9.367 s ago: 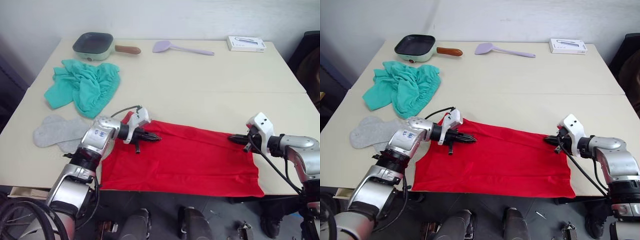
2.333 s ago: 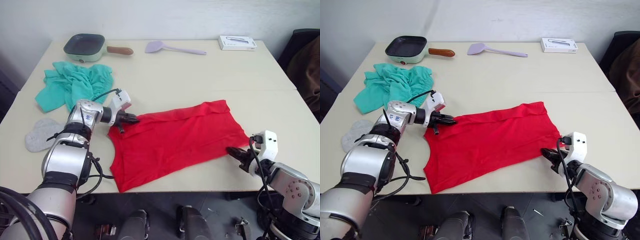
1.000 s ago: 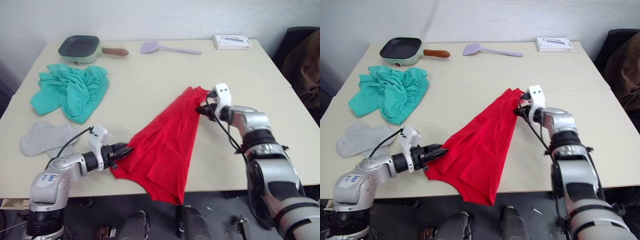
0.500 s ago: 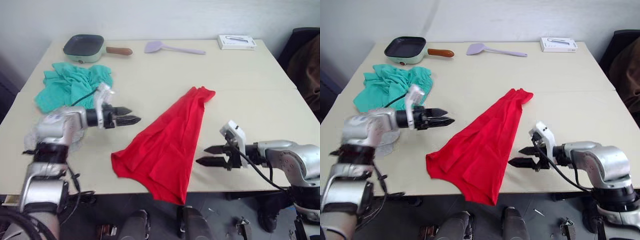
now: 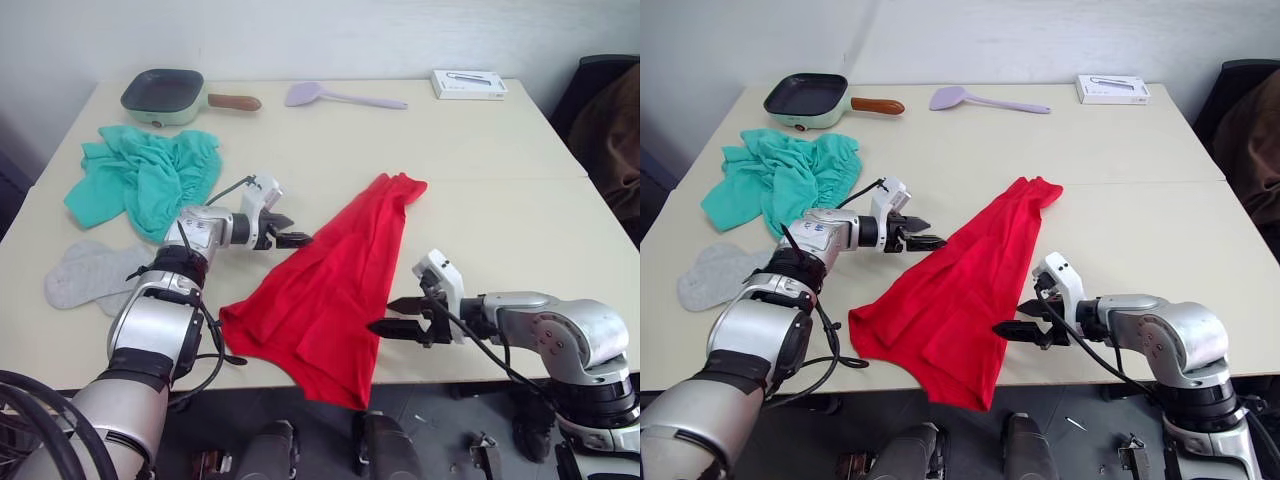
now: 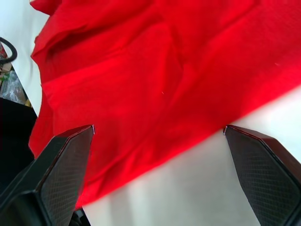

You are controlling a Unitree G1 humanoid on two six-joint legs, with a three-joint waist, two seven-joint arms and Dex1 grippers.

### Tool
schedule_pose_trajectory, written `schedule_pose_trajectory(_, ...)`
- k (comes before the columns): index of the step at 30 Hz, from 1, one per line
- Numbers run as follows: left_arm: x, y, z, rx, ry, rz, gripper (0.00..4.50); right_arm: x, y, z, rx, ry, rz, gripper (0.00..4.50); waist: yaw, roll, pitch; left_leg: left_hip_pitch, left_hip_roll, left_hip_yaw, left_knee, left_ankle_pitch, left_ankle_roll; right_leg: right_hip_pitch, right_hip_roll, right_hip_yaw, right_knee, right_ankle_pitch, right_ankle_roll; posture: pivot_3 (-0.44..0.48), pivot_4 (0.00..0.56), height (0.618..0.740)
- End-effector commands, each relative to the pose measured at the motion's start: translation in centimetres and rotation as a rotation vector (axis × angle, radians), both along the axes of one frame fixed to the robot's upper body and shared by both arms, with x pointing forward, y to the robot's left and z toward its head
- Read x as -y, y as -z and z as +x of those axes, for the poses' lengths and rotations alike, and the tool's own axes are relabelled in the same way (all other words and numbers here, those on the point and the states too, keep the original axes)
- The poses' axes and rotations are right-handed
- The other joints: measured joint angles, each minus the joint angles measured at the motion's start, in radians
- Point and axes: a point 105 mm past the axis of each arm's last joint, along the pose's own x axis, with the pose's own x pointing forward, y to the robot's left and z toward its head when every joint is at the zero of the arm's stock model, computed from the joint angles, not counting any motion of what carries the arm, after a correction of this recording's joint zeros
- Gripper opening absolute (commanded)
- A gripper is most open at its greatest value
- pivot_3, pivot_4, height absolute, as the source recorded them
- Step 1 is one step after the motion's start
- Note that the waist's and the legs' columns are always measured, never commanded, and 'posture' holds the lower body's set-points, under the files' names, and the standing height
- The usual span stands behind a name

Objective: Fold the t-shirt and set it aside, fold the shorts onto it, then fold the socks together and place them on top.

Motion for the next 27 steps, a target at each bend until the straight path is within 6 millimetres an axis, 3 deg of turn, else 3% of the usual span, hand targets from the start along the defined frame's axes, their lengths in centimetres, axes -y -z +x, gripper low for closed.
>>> schedule_pose_trajectory(1, 0.6, -0.3, 0.1, 0.019, 0.021, -0.001, 3.28, -0.3, 1.6, -0.3, -0.067, 0.009, -0.019, 3.87, 0.001, -0.001, 0.000, 0.000, 0.000, 0.000, 0.000, 0.000, 0.000, 0.000, 0.000, 0.000, 0.000, 0.000, 0.000, 0.000, 0.150, 0.740)
schedule_pose_trajectory(6, 1.7, -0.2, -0.1, 0.009, 0.058, -0.015, 1.73, 0.1, 2.3, 0.0, -0.071, 0.043, -0.029, 2.16, 0.003, -0.001, -0.001, 0.000, 0.000, -0.001, 0.000, 0.000, 0.000, 0.000, 0.000, 0.000, 0.001, 0.000, 0.000, 0.000, 0.150, 0.740)
schedule_pose_trajectory(9, 2.0, -0.3, -0.2, 0.008, 0.068, -0.018, 1.69, 0.2, 2.2, 0.2, -0.066, 0.054, -0.026, 1.08, 0.002, -0.001, -0.001, 0.000, 0.000, -0.001, 0.000, 0.000, 0.000, 0.000, 0.000, 0.000, 0.002, 0.000, 0.000, 0.000, 0.150, 0.740)
schedule_pose_trajectory(19, 2.3, 0.4, -0.4, -0.001, 0.088, 0.012, 1.69, 0.4, 2.5, 0.2, -0.052, 0.055, -0.042, 1.08, 0.000, -0.001, -0.001, 0.000, 0.000, 0.000, 0.000, 0.000, 0.000, 0.000, 0.000, 0.000, 0.004, 0.000, 0.000, 0.000, 0.150, 0.740)
schedule_pose_trajectory(22, 2.6, 0.8, -0.5, -0.009, 0.092, 0.016, 0.83, 0.5, 2.5, 0.2, -0.051, 0.055, -0.043, 0.13, 0.003, -0.001, -0.001, 0.000, -0.001, 0.000, 0.000, 0.000, 0.000, 0.000, 0.000, 0.000, 0.004, 0.000, 0.000, 0.000, 0.150, 0.740)
schedule_pose_trajectory(25, 3.1, 0.7, -0.7, -0.012, 0.112, -0.011, 0.02, 0.8, 2.5, 0.2, -0.052, 0.056, -0.043, 0.00, 0.003, -0.001, -0.001, 0.000, -0.001, 0.000, 0.000, 0.000, 0.001, 0.000, 0.000, 0.000, 0.004, 0.000, 0.000, 0.000, 0.150, 0.740)
schedule_pose_trajectory(27, 3.1, 0.5, -0.7, -0.010, 0.111, -0.035, 0.02, 1.1, 2.4, 0.2, -0.051, 0.060, -0.042, 0.00, 0.003, -0.001, -0.001, 0.000, -0.001, 0.000, 0.000, 0.000, 0.001, 0.000, 0.000, 0.000, 0.004, 0.000, 0.000, 0.000, 0.150, 0.740)
